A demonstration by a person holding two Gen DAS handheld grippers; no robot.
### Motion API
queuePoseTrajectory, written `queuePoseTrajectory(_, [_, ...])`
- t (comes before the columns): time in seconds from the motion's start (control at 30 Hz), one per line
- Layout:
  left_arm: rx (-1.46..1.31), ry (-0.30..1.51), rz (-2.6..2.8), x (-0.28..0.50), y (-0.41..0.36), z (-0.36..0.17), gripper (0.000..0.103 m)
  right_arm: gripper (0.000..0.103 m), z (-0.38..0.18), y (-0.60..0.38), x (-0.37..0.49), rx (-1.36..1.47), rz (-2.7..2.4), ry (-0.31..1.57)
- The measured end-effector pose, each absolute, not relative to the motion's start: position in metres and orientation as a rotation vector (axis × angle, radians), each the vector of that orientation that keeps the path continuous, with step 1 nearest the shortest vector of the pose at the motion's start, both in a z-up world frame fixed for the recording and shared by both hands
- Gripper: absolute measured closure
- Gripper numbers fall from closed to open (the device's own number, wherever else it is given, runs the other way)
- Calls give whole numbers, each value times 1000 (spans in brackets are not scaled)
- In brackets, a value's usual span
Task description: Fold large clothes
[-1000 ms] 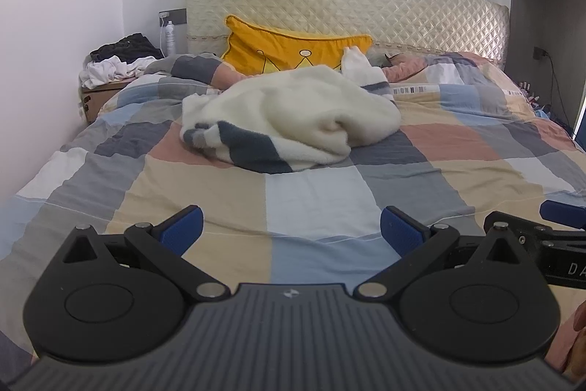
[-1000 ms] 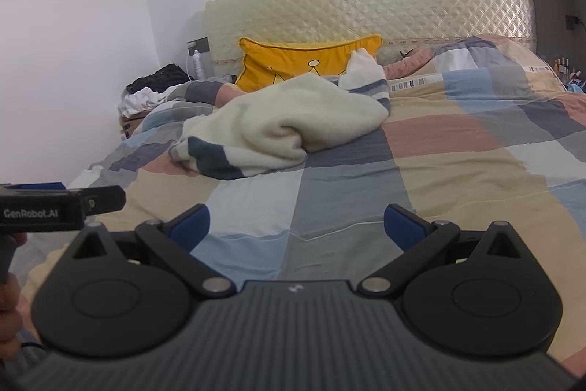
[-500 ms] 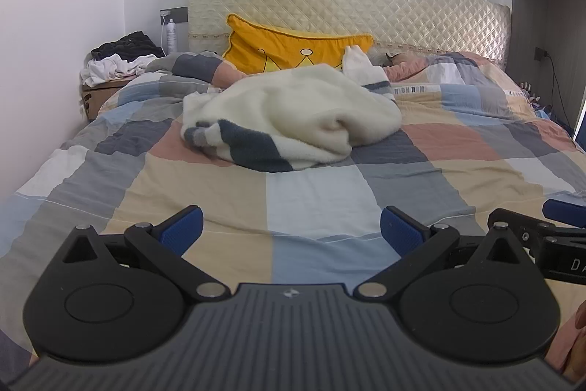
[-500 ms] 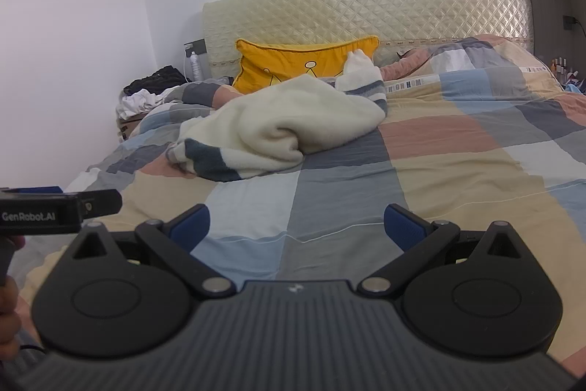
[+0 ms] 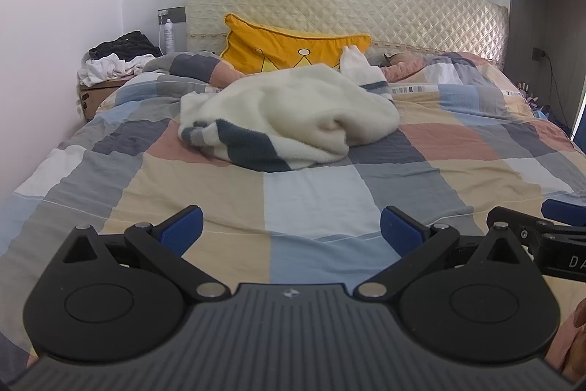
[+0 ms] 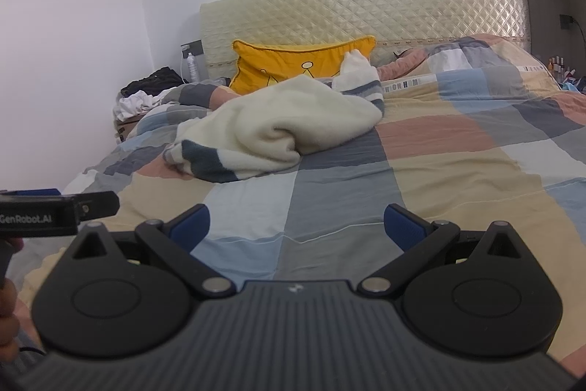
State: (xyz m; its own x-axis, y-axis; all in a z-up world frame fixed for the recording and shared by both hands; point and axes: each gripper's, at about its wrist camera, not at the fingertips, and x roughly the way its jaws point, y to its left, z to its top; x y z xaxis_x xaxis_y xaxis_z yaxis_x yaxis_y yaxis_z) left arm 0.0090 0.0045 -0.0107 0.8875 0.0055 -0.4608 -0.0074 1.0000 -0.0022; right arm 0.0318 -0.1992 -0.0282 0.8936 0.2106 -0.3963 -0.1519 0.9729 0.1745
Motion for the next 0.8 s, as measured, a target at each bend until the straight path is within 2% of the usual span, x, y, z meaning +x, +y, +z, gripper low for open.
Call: queuePoseTrajectory(0.8, [26,524,-14,33,-2,-24,0,0,-28,-202,34,179,164,428])
